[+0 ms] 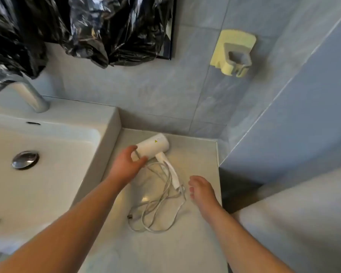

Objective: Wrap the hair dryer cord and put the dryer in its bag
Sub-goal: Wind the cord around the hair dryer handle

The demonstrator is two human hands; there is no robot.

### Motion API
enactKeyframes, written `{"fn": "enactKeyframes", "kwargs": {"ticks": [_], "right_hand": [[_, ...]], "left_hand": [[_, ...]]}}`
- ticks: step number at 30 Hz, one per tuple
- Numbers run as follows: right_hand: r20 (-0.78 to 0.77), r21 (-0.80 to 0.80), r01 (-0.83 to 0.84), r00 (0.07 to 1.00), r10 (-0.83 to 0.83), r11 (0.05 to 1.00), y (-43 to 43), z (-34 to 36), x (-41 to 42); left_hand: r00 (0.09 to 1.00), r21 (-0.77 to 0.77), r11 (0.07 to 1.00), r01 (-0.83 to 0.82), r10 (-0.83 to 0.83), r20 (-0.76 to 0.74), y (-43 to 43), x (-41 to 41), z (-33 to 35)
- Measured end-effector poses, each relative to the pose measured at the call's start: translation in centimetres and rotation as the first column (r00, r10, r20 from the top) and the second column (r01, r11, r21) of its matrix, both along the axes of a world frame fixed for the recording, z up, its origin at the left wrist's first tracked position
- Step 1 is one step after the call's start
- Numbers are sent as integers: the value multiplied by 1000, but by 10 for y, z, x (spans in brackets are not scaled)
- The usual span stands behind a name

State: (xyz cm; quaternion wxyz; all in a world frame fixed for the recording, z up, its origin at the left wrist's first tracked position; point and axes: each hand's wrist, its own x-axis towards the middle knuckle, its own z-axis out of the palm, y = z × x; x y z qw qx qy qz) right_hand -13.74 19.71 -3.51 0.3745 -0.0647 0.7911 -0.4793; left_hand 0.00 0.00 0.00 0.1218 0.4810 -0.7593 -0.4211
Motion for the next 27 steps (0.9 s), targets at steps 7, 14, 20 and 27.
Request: {"fn": "enactKeyframes", "kwargs": {"ticks": [7,14,20,27], "right_hand": [[-114,267,-235,955,273,935,-31,-27,-9],[-148,220,-204,960,239,954,-32,-13,-7],[-196,91,-251,944,264,964,-21,31,-10],[-374,-21,-262,897,235,965,-7,94,-4]], "left_hand": [[987,21,996,91,-93,129,-42,-42,-31],[999,72,997,22,-25,44,-46,-43,-29],[997,1,999,-49,49,-53,-34,-32,4],[956,-61,980,-190,171,-237,-5,-8,65]]}}
